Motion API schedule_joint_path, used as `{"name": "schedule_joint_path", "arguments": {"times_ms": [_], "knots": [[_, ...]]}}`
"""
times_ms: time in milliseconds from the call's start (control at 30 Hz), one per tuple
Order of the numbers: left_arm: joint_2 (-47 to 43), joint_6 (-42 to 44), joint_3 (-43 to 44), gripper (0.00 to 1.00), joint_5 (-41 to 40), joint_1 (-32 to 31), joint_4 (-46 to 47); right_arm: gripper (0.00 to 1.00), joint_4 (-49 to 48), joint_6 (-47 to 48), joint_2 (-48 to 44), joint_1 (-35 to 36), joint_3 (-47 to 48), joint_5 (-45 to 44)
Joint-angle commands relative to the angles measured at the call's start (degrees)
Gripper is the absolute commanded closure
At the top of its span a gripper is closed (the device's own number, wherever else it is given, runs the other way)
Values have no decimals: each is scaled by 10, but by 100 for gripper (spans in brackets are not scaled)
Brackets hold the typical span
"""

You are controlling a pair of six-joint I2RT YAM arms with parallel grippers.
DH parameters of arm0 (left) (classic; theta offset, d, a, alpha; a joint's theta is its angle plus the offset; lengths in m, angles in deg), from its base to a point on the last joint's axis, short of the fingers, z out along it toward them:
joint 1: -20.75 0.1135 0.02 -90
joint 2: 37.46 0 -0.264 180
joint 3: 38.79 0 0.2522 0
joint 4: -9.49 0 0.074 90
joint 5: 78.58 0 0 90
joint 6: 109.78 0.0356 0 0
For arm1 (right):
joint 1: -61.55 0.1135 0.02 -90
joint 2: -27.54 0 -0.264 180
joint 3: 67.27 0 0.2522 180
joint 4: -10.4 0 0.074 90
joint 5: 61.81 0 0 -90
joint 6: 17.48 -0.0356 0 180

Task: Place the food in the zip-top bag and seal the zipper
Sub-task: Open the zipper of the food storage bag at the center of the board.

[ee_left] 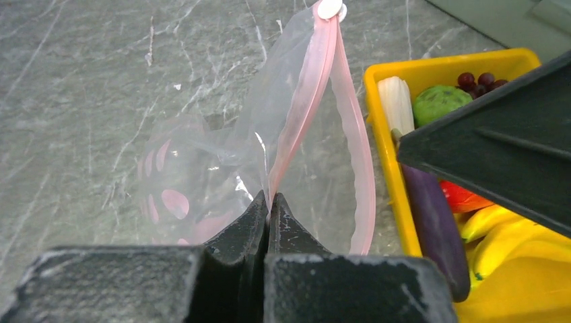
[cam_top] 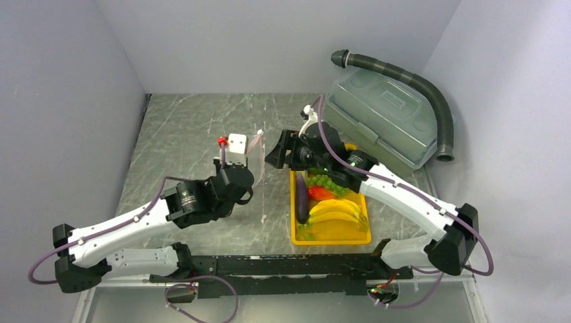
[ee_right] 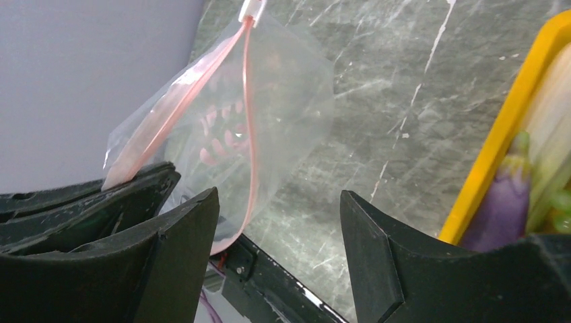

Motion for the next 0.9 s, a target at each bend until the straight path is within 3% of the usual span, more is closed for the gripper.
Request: {"name": "schedule_joint_path", "arguments": {"times_ms": [0,467,633,733,767,867], "knots": [[-23,-66,-9,100,-1,2,11,31,-57,-26,23,8,10,7],[-47,-100,-34,100,25,2,23,48,-60,-21,89,40,37,-4],[-58,-114,-38,100,37,2,15,67,-49,-9,98,47,51,-36],[-63,-115,-39,100,45,2,11,86,-41,-1,102,51,60,-45],[-64,-117,-37,100,46,2,7,96,-38,2,104,52,64,-49],[-66,-117,-33,85,46,2,-7,100,-27,15,105,59,75,-66]]}}
